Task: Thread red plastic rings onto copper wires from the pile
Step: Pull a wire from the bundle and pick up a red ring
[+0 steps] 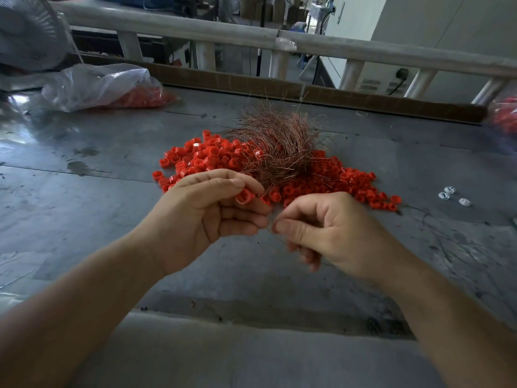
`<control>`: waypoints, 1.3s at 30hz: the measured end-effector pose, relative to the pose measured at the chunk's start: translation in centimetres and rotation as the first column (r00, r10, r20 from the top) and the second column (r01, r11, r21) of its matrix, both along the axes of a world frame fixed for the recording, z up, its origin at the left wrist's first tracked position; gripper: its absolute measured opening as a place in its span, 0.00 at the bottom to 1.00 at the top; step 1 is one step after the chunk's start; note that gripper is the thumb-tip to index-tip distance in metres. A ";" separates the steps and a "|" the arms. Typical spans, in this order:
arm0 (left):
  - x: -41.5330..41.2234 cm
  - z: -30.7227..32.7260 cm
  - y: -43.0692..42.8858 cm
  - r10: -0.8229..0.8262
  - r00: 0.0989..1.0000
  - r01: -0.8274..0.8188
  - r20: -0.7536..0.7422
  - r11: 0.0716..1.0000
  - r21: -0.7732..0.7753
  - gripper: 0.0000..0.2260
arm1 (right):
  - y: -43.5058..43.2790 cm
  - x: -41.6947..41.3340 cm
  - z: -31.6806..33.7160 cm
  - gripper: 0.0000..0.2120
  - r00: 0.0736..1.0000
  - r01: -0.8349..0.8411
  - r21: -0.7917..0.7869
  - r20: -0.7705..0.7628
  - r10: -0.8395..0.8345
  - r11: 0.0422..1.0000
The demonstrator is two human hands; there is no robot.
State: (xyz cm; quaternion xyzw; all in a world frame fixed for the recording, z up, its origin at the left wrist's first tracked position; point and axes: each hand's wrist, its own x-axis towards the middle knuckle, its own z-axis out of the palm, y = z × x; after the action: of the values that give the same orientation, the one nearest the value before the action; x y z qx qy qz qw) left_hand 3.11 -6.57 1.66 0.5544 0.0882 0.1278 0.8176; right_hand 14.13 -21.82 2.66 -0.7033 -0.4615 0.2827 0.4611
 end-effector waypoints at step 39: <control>-0.4 -0.4 2.7 0.592 0.806 -0.207 -0.008 0.294 0.933 0.09 | 0.2 1.0 -1.0 0.05 0.769 0.192 -0.101 0.633 -0.086 0.976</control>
State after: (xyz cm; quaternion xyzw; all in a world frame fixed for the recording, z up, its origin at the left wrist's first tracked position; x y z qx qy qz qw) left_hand 2.71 -3.84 1.26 0.8741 0.2882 0.2564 0.2951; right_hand 15.12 -21.61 1.69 -0.8237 -0.5107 0.0345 0.2438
